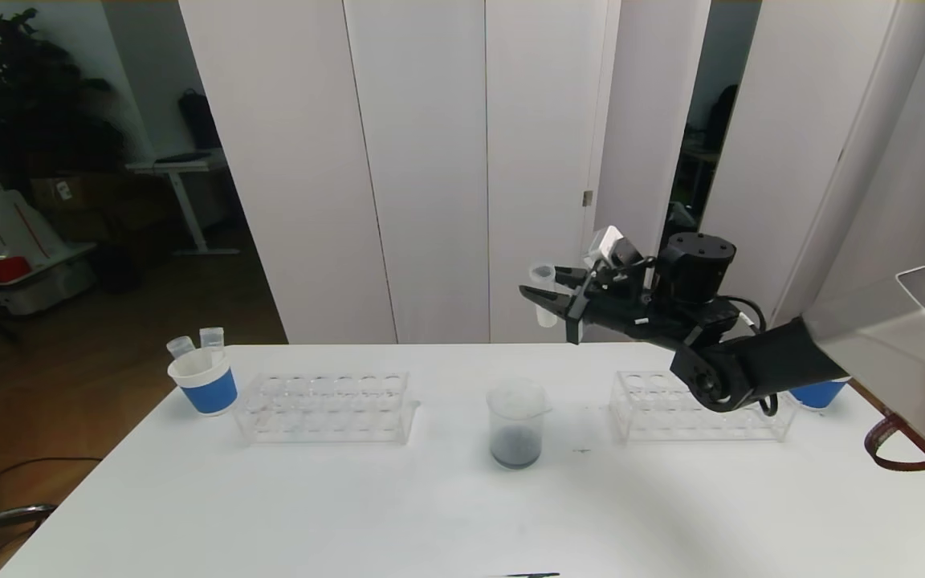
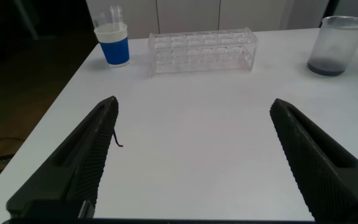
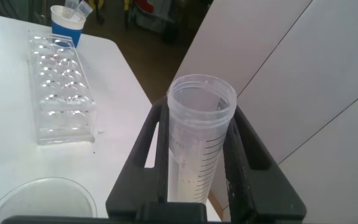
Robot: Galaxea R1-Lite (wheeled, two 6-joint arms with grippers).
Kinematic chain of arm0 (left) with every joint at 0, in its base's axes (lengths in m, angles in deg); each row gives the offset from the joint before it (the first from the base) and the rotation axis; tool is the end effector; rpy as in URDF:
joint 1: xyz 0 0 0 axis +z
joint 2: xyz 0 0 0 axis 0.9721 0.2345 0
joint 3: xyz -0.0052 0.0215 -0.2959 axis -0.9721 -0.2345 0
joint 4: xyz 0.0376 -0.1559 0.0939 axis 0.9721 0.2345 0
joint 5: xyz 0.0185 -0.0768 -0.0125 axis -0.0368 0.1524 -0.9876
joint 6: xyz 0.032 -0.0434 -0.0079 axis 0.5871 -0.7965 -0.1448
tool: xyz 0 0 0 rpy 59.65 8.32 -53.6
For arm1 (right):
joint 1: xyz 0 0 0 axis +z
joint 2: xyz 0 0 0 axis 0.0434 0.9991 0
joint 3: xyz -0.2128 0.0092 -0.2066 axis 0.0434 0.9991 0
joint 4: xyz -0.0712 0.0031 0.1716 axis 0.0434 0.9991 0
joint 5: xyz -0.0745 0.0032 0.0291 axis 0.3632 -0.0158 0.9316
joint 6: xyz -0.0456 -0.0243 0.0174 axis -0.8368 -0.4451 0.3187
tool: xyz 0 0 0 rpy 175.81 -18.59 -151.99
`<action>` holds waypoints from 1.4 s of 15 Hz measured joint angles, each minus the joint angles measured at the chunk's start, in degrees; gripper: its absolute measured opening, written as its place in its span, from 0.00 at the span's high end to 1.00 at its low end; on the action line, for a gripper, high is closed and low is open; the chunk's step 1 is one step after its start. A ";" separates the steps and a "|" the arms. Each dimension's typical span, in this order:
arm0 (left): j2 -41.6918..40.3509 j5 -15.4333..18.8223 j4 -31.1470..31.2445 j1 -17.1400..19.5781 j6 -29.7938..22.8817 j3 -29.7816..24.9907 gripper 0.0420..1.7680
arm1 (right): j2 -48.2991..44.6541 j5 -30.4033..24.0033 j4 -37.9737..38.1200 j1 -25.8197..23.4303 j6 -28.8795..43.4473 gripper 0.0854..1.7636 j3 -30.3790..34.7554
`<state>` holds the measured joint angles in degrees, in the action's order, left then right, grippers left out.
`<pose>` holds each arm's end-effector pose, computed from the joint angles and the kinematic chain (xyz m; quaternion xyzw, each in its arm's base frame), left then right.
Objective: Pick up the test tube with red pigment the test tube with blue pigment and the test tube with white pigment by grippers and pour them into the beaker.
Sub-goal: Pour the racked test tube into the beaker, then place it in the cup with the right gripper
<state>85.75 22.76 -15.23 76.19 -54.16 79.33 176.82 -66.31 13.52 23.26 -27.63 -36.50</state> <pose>0.0076 -0.0002 0.0750 0.0175 0.0018 -0.0037 0.9998 0.4450 0.2042 0.1419 -0.1665 -0.1306 0.4709 0.8564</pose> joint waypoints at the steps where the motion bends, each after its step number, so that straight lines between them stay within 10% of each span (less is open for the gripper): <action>1: 0.00 0.00 0.00 0.00 0.01 0.00 0.01 | 0.33 0.00 -0.15 0.01 -1.71 0.70 -0.40; 21: 0.07 -0.02 -0.02 -0.02 0.00 0.00 0.01 | 3.36 -11.01 -2.68 -0.55 -43.89 0.70 0.26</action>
<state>85.82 22.74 -15.26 76.17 -54.16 79.33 180.18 -77.31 10.84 22.71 -71.51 -36.24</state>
